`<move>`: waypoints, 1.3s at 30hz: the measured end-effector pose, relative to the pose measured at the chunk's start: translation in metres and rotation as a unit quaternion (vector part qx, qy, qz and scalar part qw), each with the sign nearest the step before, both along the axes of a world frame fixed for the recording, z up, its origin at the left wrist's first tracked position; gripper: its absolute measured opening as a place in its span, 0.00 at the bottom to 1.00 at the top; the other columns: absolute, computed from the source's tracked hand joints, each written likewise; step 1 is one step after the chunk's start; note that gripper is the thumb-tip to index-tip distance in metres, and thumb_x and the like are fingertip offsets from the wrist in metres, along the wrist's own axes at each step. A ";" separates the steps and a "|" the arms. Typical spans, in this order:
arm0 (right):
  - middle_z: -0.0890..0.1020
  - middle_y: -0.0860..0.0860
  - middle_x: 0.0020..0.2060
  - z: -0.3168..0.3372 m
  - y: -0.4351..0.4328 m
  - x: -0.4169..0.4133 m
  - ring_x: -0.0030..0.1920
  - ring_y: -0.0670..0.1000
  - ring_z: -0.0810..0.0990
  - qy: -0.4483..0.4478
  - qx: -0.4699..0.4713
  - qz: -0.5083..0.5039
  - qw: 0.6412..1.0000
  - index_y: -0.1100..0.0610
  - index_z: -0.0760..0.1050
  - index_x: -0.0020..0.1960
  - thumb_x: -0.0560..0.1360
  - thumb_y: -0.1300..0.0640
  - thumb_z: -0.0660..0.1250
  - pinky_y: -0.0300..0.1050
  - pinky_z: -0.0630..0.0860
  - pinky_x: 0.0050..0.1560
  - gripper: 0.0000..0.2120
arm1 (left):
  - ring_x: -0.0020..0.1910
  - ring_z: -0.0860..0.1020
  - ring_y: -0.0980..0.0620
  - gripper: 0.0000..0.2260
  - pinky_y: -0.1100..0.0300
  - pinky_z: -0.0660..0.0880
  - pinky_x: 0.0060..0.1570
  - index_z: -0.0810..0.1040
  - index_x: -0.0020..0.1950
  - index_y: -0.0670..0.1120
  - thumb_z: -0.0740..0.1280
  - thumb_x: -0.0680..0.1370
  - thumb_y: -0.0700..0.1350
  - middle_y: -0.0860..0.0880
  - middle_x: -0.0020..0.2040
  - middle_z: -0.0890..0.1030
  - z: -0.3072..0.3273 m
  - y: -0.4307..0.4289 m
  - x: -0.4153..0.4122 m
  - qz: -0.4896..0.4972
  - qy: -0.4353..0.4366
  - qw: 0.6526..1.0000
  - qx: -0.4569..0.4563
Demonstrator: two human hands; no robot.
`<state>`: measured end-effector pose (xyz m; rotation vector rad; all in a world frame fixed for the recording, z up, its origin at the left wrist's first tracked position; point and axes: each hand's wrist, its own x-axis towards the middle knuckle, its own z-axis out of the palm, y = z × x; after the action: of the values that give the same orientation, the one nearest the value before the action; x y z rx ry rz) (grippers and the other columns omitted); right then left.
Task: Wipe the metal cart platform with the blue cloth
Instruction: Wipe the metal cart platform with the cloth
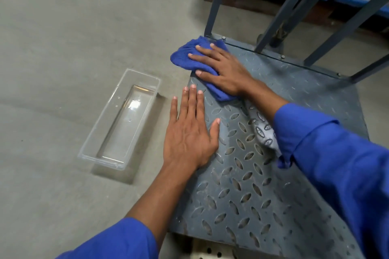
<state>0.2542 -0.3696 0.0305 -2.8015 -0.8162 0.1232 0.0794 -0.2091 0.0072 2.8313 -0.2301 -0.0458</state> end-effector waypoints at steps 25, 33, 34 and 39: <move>0.71 0.48 0.81 0.018 0.014 0.020 0.83 0.50 0.64 -0.005 0.001 0.056 0.998 0.44 0.72 0.80 0.86 0.34 0.50 0.58 0.53 0.86 0.28 | 0.86 0.31 0.46 0.33 0.45 0.37 0.86 0.37 0.87 0.41 0.41 0.89 0.59 0.41 0.87 0.35 0.005 -0.028 -0.072 -0.034 0.017 0.999 -0.031; 0.76 0.42 0.76 0.017 0.040 -0.055 0.79 0.48 0.69 0.031 0.013 0.250 0.968 0.44 0.76 0.76 0.87 0.40 0.58 0.52 0.58 0.83 0.21 | 0.88 0.36 0.45 0.33 0.42 0.45 0.86 0.43 0.88 0.39 0.44 0.89 0.57 0.40 0.88 0.40 -0.002 -0.034 -0.120 -0.008 -0.012 0.999 -0.045; 0.77 0.43 0.75 0.016 0.040 -0.043 0.78 0.48 0.70 0.028 0.020 0.220 0.975 0.46 0.77 0.75 0.87 0.39 0.58 0.55 0.61 0.83 0.22 | 0.87 0.36 0.45 0.33 0.42 0.45 0.86 0.42 0.88 0.40 0.44 0.89 0.57 0.40 0.88 0.40 -0.002 -0.035 -0.125 -0.008 -0.009 0.999 -0.049; 0.76 0.46 0.77 0.018 0.047 -0.015 0.82 0.49 0.65 0.009 0.015 0.035 0.999 0.47 0.76 0.76 0.82 0.26 0.49 0.57 0.54 0.86 0.36 | 0.88 0.38 0.46 0.33 0.42 0.45 0.87 0.44 0.88 0.41 0.47 0.89 0.58 0.42 0.89 0.42 -0.004 -0.035 -0.137 0.005 -0.016 0.999 -0.047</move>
<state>0.2391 -0.3222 0.0488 -2.7399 -0.9051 0.1452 -0.0575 -0.2443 0.0033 2.7405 -0.2183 0.0133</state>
